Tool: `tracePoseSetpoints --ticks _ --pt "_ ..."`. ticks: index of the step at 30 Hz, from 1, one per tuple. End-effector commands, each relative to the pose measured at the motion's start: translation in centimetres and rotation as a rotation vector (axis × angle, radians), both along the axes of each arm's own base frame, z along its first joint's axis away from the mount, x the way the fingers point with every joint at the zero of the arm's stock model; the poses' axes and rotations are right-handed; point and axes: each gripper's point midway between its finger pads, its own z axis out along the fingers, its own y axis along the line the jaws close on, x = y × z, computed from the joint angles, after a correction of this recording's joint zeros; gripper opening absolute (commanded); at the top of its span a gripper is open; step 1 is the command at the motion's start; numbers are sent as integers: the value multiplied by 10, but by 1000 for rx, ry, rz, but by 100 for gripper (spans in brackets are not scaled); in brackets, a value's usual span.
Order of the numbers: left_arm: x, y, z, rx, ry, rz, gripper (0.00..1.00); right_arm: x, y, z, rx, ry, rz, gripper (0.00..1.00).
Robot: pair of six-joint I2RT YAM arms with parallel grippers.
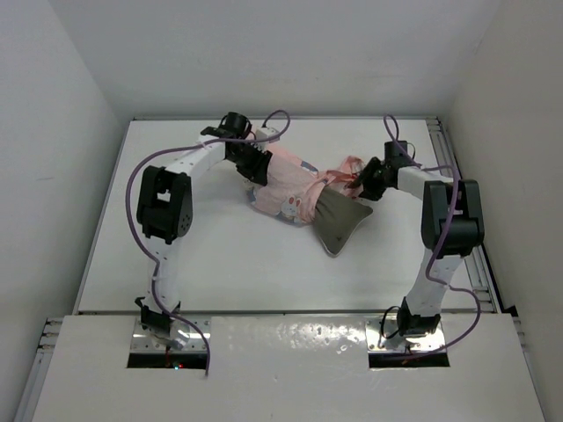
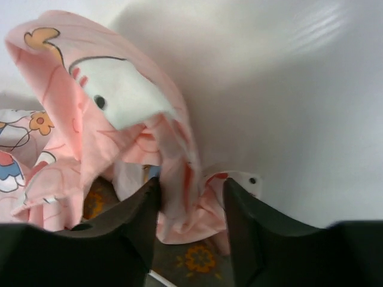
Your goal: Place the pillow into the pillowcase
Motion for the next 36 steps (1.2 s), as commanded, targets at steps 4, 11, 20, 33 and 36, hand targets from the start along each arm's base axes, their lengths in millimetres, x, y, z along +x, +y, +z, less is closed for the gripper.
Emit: tracePoseSetpoints --ticks 4,11,20,33,36 --pt "44 30 -8 30 -59 128 2 4 49 0 149 -54 60 12" --pt "129 145 48 156 -298 488 0 -29 85 17 187 -127 141 0" --pt "70 46 120 101 -451 151 75 -52 106 33 237 -89 220 12" --pt "-46 -49 74 120 -360 -281 7 -35 53 76 83 -224 145 22" --pt "-33 -48 61 172 -400 -234 21 -41 67 81 27 -249 213 32"
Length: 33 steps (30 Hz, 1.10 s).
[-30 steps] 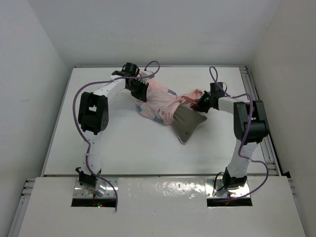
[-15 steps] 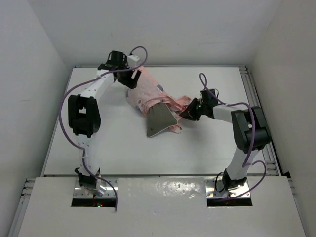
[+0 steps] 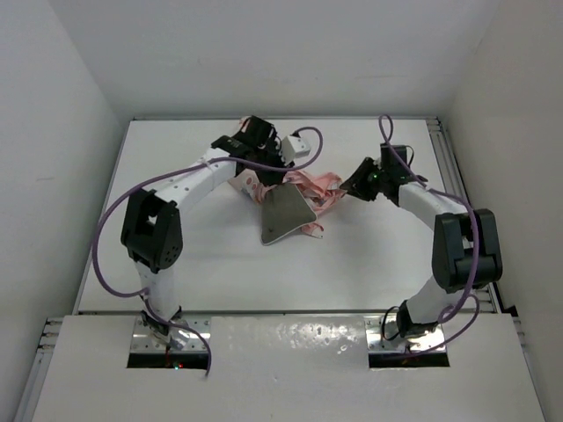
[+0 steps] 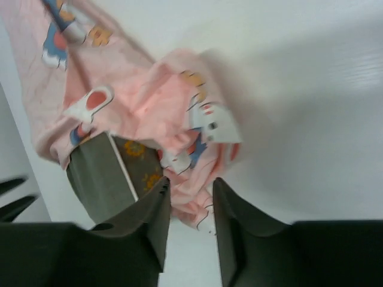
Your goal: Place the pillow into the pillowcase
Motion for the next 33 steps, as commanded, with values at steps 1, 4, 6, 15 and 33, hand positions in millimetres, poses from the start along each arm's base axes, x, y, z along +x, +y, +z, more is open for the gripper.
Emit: tracePoseSetpoints --ticks 1,4,6,15,33 --pt "18 11 -23 83 -52 84 24 -4 26 21 -56 -96 105 36" --pt "28 11 -23 71 -82 130 35 -18 53 31 -32 -149 164 42" --pt "24 6 -28 57 -65 110 37 -29 59 24 -34 -140 173 43" --pt "30 23 -67 153 -65 166 27 -62 111 23 51 -225 287 60" --pt "2 3 -2 30 43 67 0 -16 162 27 231 -199 206 0"
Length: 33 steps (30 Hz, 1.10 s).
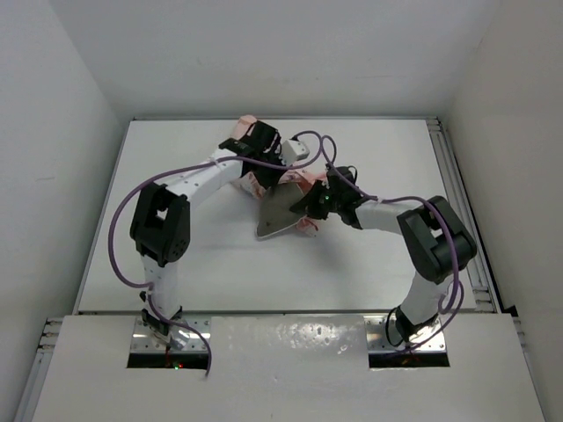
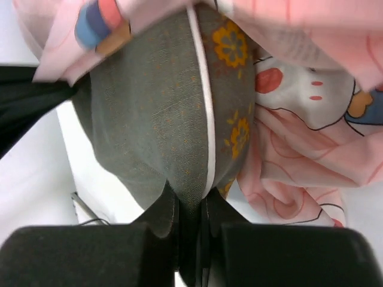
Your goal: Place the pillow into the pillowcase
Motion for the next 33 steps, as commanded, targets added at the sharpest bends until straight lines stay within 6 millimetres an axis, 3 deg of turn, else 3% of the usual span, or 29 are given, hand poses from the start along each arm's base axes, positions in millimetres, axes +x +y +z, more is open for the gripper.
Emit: tracePoseSetpoints --ticks 1,2,3,4,6,7,9,10,12,13,15,16,19,22,27,29,33 --pt "-15 -14 57 -107 8 -72 0 38 11 73 131 -187 -57 0" --pt "-14 -15 75 -128 -12 -83 0 44 7 90 149 -228 -75 0" --pt "-25 -12 78 -123 28 -97 0 53 4 110 168 -276 -100 0" --pt "-26 -16 96 -151 10 -129 0 56 1 140 198 -339 -115 0" --pt "-35 -11 110 -157 30 -146 0 71 -7 190 230 -465 -155 0" --pt "-36 -15 130 -190 7 -173 0 73 -9 215 243 -520 -166 0" --pt "-44 -12 146 -209 17 -200 0 80 -13 256 256 -619 -188 0" --pt "-46 -16 169 -248 -21 -239 0 83 -16 269 259 -649 -213 0" --pt "-54 -16 187 -270 -18 -267 0 86 -20 295 268 -711 -232 0" --pt "-59 -21 210 -314 -52 -303 0 88 -23 301 258 -734 -249 0" --pt "-70 -26 231 -370 -58 -342 0 87 -20 304 223 -764 -256 0" --pt "-81 -33 253 -440 -62 -386 0 88 -20 301 211 -761 -269 0" --pt "-110 -43 289 -570 -57 -502 0 84 -11 282 151 -748 -286 0" --pt "-132 -51 308 -663 -16 -574 0 83 -12 263 59 -726 -327 0" --pt "-150 -67 321 -744 25 -651 0 73 -20 236 -92 -702 -398 0" --pt "-164 -71 342 -833 75 -703 0 65 -24 223 -121 -679 -420 0" --pt "-160 -74 368 -875 19 -696 0 51 -15 223 -102 -693 -401 0"
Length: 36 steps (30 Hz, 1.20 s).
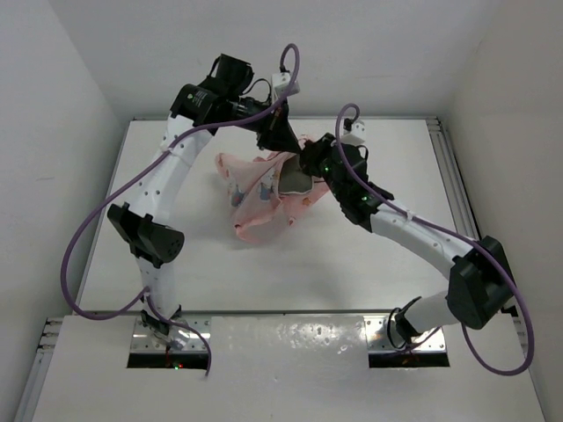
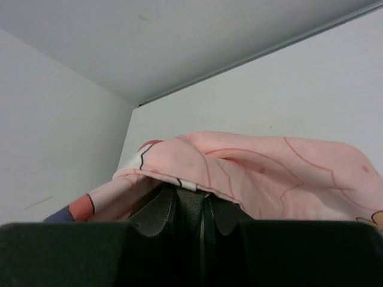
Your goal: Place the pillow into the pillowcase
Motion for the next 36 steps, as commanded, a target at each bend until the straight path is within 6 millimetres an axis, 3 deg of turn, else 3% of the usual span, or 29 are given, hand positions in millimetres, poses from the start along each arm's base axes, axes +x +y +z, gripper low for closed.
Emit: tracePoseSetpoints --ticks 1,5,7,8,10,11,13,14,15,17,18,20,21,22,23,24,25,26,27,28,29,30,33,36 --pt "-63 -16 109 -293 -159 -219 0 -6 -2 11 -37 -60 -50 0" --pt "-70 -22 119 -323 -136 -240 0 -10 12 10 -94 -81 -12 0" --pt "-76 -21 124 -333 -125 -257 0 -9 20 0 -135 -44 27 9" --pt "-72 -21 127 -331 -147 -224 0 -2 25 0 -166 -37 46 31" --pt "-62 -17 121 -296 -165 -156 0 1 23 -6 -243 13 113 53" --pt "-53 -15 118 -275 -218 -123 0 1 21 -7 -263 26 138 72" --pt "-27 -10 106 -197 -255 26 0 -2 5 -7 -307 44 180 86" --pt "-9 -6 100 -154 -271 117 0 -7 -2 9 -302 13 190 98" --pt "0 -4 95 -137 -265 161 0 -7 -20 7 -315 36 183 99" --pt "21 2 95 -111 -278 280 0 -18 -33 22 -294 23 235 99" --pt "29 4 94 -105 -283 314 0 -18 -51 17 -298 65 222 99" --pt "44 8 92 -87 -294 380 0 -26 -60 15 -288 90 260 99" --pt "47 10 91 -82 -298 386 0 -29 -73 16 -278 109 242 99" --pt "48 9 89 -79 -300 385 0 -34 -78 3 -265 140 243 98" --pt "46 9 89 -82 -299 367 0 -37 -82 -2 -236 160 243 95" --pt "45 8 86 -76 -289 357 0 -38 -88 8 -147 143 233 84" --pt "45 8 85 -75 -289 354 0 -44 -93 -12 -102 180 233 78" --pt "46 8 83 -73 -288 346 0 -46 -98 -17 -49 185 221 74" --pt "47 9 81 -68 -283 349 0 -42 -106 7 58 103 200 71" --pt "48 9 81 -68 -280 349 0 -48 -112 -15 105 139 186 71" --pt "48 9 80 -70 -276 346 0 -45 -125 -13 147 112 154 73" --pt "48 10 81 -74 -276 345 0 -48 -126 -7 204 65 159 85" --pt "54 10 80 -88 -257 345 0 -46 -142 3 180 4 141 99" --pt "63 12 78 -105 -237 355 0 -47 -145 -6 72 30 149 99"
